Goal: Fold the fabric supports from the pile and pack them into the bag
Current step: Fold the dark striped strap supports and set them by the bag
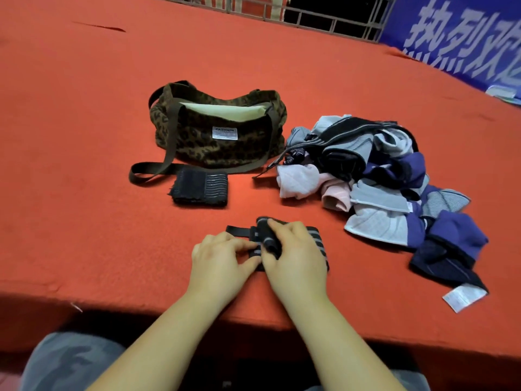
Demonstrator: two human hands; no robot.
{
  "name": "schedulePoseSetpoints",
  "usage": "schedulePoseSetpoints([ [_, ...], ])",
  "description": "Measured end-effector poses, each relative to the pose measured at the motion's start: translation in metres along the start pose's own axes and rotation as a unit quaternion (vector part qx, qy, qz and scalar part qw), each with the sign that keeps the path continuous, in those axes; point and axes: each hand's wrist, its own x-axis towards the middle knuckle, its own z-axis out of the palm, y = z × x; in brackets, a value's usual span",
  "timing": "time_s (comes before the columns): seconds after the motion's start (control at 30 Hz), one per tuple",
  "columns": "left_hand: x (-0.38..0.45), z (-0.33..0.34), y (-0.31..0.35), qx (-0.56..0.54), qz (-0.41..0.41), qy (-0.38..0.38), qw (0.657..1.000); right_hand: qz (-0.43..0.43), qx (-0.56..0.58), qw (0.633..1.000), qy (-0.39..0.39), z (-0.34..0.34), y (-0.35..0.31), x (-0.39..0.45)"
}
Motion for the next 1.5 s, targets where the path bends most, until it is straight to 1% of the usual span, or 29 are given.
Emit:
schedulePoseSetpoints([
  [0.03,0.0,0.0,-0.002,-0.008,-0.003,-0.008,1.0,-0.01,-0.018,1.0,-0.008,0.005,0.0,-0.003],
  [0.17,0.003,-0.002,-0.01,-0.042,-0.001,-0.038,0.998,-0.052,-0.048,0.997,0.005,0.012,0.003,-0.015],
  [0.27,0.007,-0.005,-0.003,-0.073,-0.048,-0.042,0.995,-0.083,-0.081,0.993,0.02,0.011,0.006,-0.023],
  [0.33,0.01,-0.005,0.002,-0.05,-0.069,-0.03,0.996,-0.095,-0.072,0.993,0.013,0.008,0.006,-0.023],
  [0.4,0.013,-0.005,0.005,-0.025,-0.079,-0.023,0.996,-0.088,-0.048,0.995,0.002,0.002,0.012,-0.019],
  [0.47,0.014,-0.005,0.007,-0.006,-0.081,-0.02,0.996,-0.056,-0.031,0.998,0.022,-0.007,0.023,-0.012],
  [0.53,0.011,-0.006,0.01,0.026,-0.069,-0.009,0.997,0.022,-0.047,0.997,0.049,-0.018,0.036,-0.002],
  [0.57,0.009,-0.006,0.012,0.052,-0.056,0.006,0.997,0.073,-0.065,0.994,0.041,-0.023,0.043,0.002],
  [0.6,0.009,-0.006,0.013,0.085,-0.037,0.026,0.995,0.122,-0.076,0.989,0.017,-0.028,0.048,0.005],
  [0.63,0.01,-0.007,0.015,0.115,-0.011,0.042,0.992,0.17,-0.066,0.983,-0.02,-0.031,0.054,0.008],
  [0.67,0.013,-0.009,0.016,0.134,0.017,0.046,0.99,0.203,-0.032,0.977,-0.056,-0.032,0.059,0.011],
  [0.7,0.019,-0.011,0.016,0.141,0.038,0.029,0.989,0.222,0.011,0.971,-0.086,-0.032,0.062,0.013],
  [0.73,0.027,-0.013,0.016,0.144,0.049,-0.01,0.988,0.224,0.051,0.968,-0.103,-0.031,0.063,0.015],
  [0.83,0.053,-0.022,0.019,0.174,0.055,-0.157,0.97,0.186,0.104,0.97,-0.118,-0.032,0.062,0.016],
  [0.9,0.064,-0.026,0.021,0.189,0.06,-0.211,0.957,0.155,0.131,0.972,-0.118,-0.035,0.061,0.013],
  [0.93,0.067,-0.027,0.021,0.18,0.067,-0.221,0.956,0.138,0.143,0.973,-0.115,-0.038,0.06,0.011],
  [1.0,0.069,-0.026,0.017,0.137,0.091,-0.217,0.962,0.115,0.16,0.975,-0.108,-0.041,0.062,0.006],
  [1.07,0.066,-0.028,0.012,0.068,0.106,-0.209,0.97,0.104,0.177,0.974,-0.1,-0.041,0.064,0.004],
  [1.1,0.062,-0.03,0.009,0.016,0.096,-0.214,0.972,0.103,0.186,0.972,-0.097,-0.041,0.064,0.005],
  [1.17,0.056,-0.033,0.004,-0.102,0.059,-0.211,0.97,0.104,0.208,0.968,-0.096,-0.038,0.061,0.009],
  [1.2,0.054,-0.035,0.0,-0.147,0.041,-0.196,0.969,0.105,0.221,0.965,-0.098,-0.036,0.058,0.013],
  [1.27,0.055,-0.039,-0.011,-0.205,0.008,-0.141,0.968,0.104,0.248,0.957,-0.104,-0.029,0.049,0.021],
  [1.4,0.061,-0.051,-0.036,-0.256,-0.072,-0.04,0.963,0.083,0.287,0.948,-0.113,-0.01,0.019,0.041],
  [1.5,0.065,-0.065,-0.056,-0.267,-0.132,-0.014,0.955,0.077,0.312,0.937,-0.139,0.01,-0.007,0.051],
])
